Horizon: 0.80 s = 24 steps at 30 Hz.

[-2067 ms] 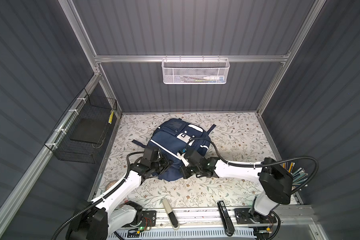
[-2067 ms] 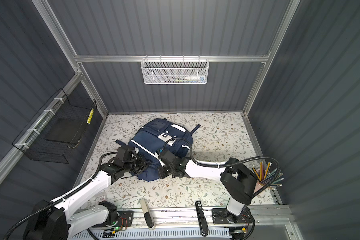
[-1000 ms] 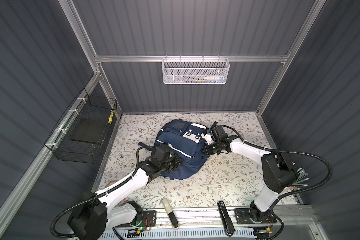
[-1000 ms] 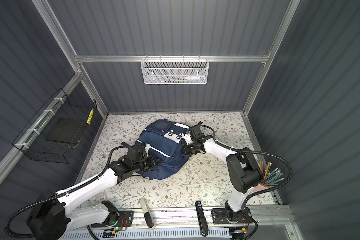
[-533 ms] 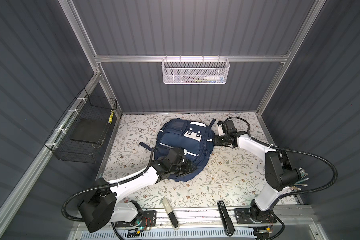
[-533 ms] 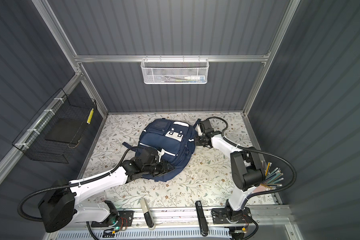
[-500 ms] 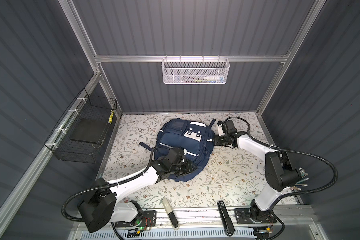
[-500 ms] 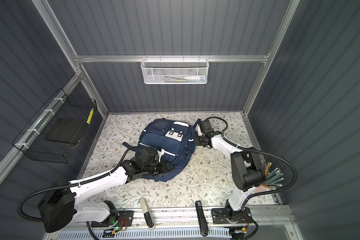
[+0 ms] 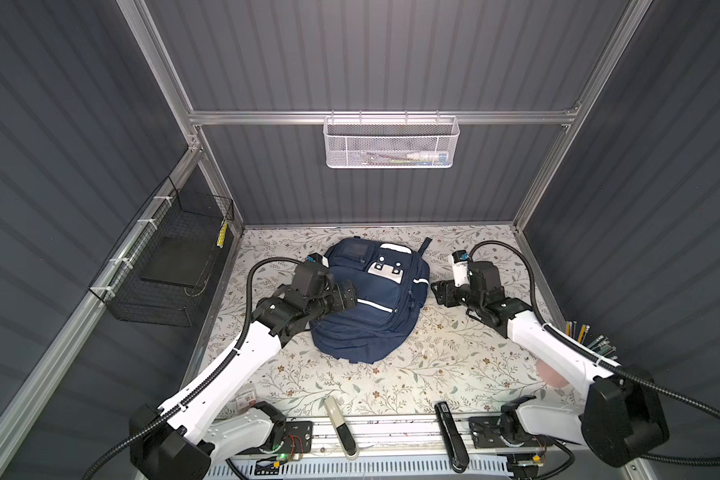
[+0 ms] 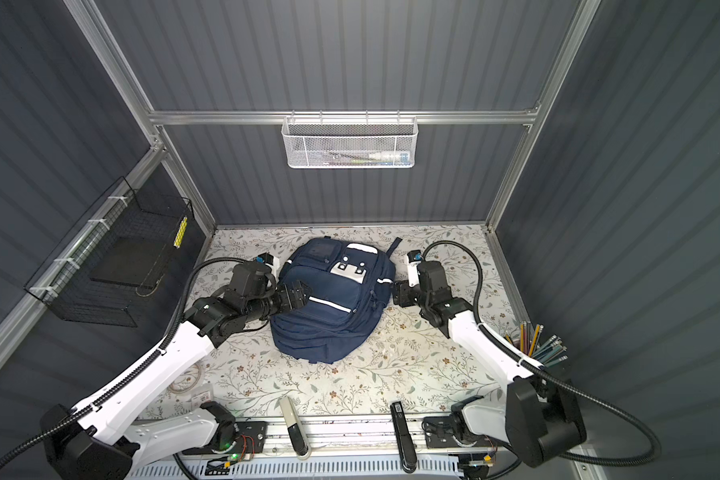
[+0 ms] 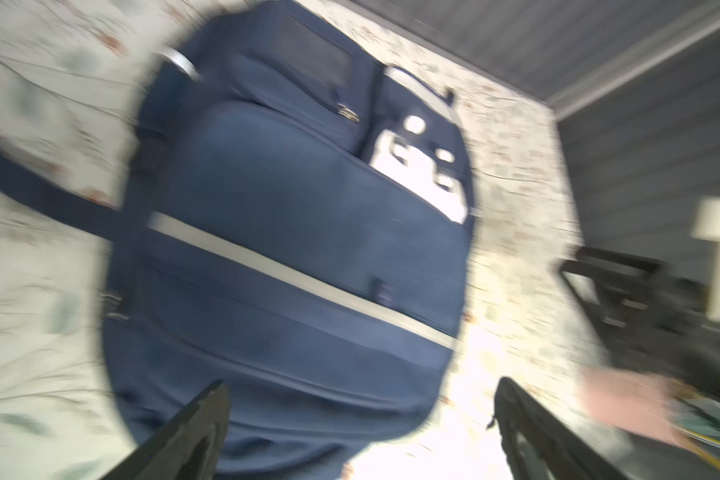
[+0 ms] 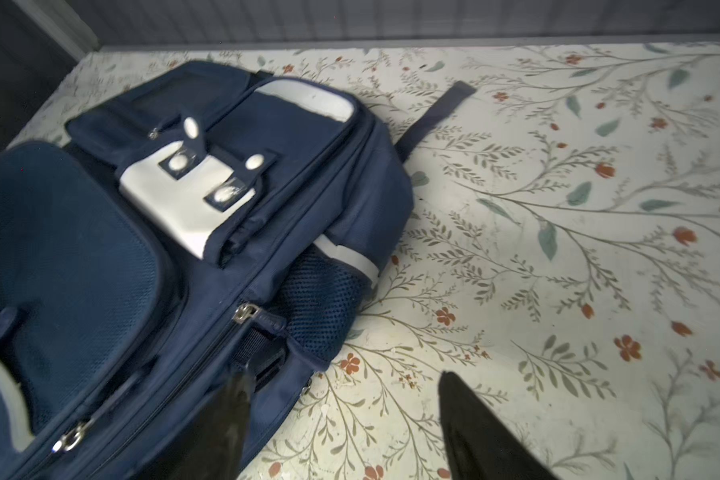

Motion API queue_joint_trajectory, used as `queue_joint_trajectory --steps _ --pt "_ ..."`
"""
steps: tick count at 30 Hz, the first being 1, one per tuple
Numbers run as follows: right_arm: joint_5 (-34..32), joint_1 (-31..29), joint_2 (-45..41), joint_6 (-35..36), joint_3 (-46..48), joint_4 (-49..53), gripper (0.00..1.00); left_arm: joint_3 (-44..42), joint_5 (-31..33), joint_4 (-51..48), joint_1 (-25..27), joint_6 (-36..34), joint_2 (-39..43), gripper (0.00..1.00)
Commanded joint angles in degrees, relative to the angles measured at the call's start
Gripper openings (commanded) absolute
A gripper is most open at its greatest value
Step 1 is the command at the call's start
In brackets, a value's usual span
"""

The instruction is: Pack the student bag

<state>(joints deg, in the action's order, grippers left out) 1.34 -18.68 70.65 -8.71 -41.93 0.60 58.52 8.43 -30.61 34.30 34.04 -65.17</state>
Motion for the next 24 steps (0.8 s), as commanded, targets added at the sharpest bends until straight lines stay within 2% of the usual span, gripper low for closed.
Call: queue_joint_trajectory --steps 1,3,8,12,15,17,18,21,24 --pt "-9.91 3.71 -1.13 2.77 5.46 -11.39 0.81 -5.7 20.02 7.73 -0.41 -14.61 -0.55 1.0" --pt "-10.42 6.88 -2.05 4.88 8.66 -17.19 0.83 -9.35 24.67 16.96 -1.75 -19.85 -1.93 1.0" --pt "-13.86 13.91 -1.97 8.75 13.67 -23.65 0.83 -11.96 24.19 28.17 -9.36 -26.45 -12.18 1.0" --pt "-8.8 18.51 1.27 8.04 20.86 -39.36 0.83 -21.31 25.64 46.1 -14.98 -32.39 -17.8 1.0" --pt "-4.53 19.1 6.2 8.41 24.36 -53.05 0.83 -28.36 24.56 61.89 -16.94 -37.47 -21.64 1.0" --pt "-4.14 19.2 9.0 8.49 23.44 -53.04 0.84 -30.33 21.45 69.31 -19.16 -39.34 -24.03 1.0" --pt "-3.76 19.4 11.01 8.53 23.82 -55.77 0.84 -30.3 19.1 69.56 -20.04 -39.84 -24.05 1.0" --pt "-4.13 20.44 13.21 7.19 25.75 -61.78 0.86 -33.56 12.59 81.06 -23.37 -39.09 -26.39 1.0" --pt "-6.84 20.52 12.99 5.99 24.13 -58.16 0.9 -34.96 13.59 91.97 -25.77 -36.77 -33.95 1.0"
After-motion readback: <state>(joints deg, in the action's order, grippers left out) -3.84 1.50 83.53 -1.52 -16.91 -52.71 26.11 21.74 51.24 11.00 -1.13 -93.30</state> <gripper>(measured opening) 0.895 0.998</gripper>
